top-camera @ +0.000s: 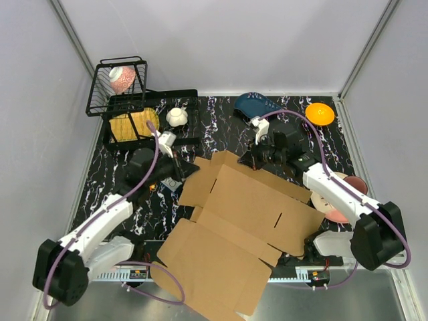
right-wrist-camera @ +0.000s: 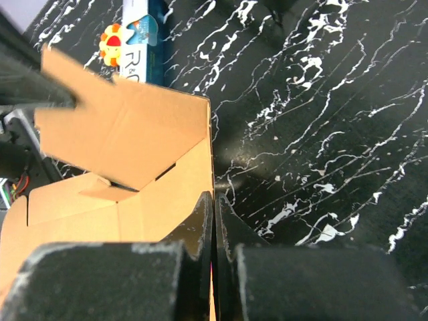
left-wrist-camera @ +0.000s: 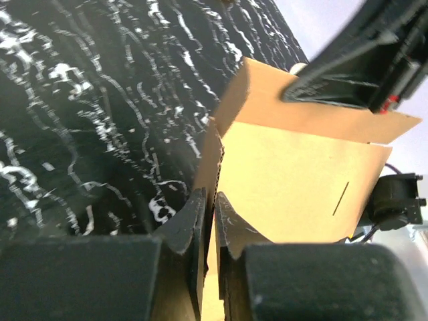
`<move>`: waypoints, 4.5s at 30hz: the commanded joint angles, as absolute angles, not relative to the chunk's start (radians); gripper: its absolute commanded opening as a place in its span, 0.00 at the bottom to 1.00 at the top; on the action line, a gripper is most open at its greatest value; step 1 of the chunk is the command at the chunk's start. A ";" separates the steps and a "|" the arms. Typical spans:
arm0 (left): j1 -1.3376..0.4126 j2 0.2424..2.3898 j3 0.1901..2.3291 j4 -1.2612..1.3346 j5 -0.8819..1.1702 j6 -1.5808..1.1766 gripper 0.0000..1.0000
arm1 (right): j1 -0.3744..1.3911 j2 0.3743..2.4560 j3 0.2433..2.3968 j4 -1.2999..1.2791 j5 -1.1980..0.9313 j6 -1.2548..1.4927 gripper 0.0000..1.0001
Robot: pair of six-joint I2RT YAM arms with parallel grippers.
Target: Fold the paper box
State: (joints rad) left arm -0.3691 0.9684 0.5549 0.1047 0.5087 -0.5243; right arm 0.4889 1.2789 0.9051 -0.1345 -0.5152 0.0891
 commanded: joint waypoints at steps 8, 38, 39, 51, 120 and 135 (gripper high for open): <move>-0.721 0.902 0.512 0.078 -0.179 -0.520 0.00 | 0.543 1.230 0.994 -0.209 -0.411 0.068 0.00; -1.141 1.406 0.779 -0.032 -1.181 -0.508 0.00 | 0.587 1.216 0.983 -0.233 -0.388 0.064 0.00; -1.143 1.416 0.773 -0.020 -1.186 -0.506 0.00 | 0.589 1.215 0.979 -0.235 -0.387 0.064 0.00; -1.167 1.457 0.834 0.006 -1.249 -0.491 0.19 | 0.603 1.220 1.000 -0.271 -0.348 0.042 0.00; -0.848 0.733 0.460 0.077 -0.364 -0.638 0.71 | 1.026 1.236 1.006 -0.083 0.482 -0.583 0.00; -0.861 0.594 0.399 -0.051 -0.542 -0.712 0.75 | 1.137 1.267 1.016 -0.339 0.238 -0.239 0.00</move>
